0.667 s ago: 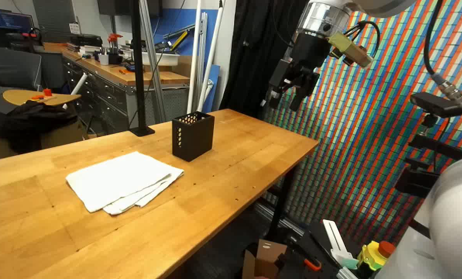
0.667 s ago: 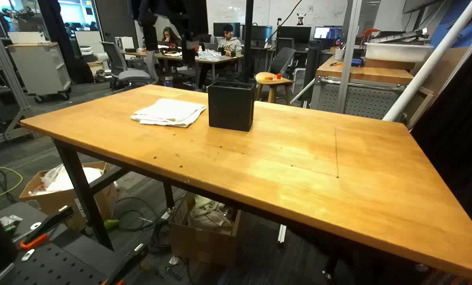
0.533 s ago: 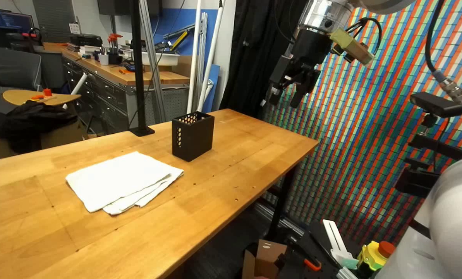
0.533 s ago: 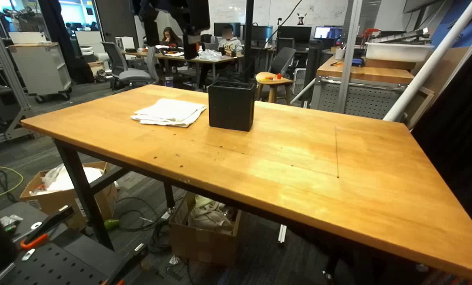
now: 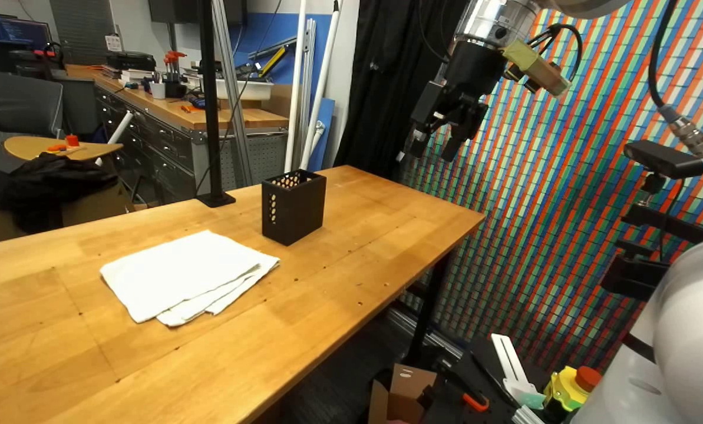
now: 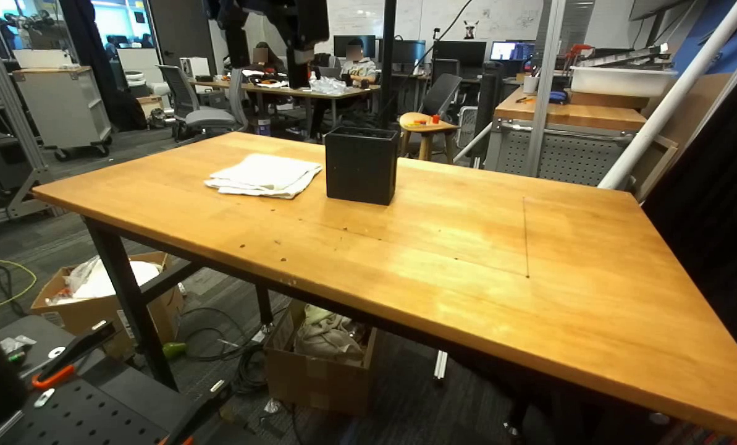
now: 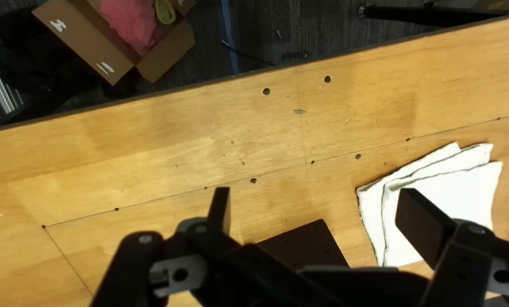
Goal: Put the towel in the box
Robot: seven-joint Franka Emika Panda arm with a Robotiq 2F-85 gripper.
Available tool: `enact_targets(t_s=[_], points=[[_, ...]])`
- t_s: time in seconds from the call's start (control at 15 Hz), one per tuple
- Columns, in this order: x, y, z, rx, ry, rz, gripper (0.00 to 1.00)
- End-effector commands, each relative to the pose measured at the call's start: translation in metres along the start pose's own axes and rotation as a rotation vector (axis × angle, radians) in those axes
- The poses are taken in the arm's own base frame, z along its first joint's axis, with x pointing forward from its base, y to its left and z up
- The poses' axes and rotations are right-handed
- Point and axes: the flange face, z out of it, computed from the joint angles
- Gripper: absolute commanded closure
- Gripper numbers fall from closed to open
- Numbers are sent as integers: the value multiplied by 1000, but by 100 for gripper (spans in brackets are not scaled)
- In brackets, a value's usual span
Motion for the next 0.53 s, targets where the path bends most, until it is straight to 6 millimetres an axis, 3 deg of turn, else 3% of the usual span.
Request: enact_targets(t_s=[0.0, 0.47], points=[[0, 0, -1, 0, -1, 0, 0], [15, -20, 13, -21, -47, -61, 0]])
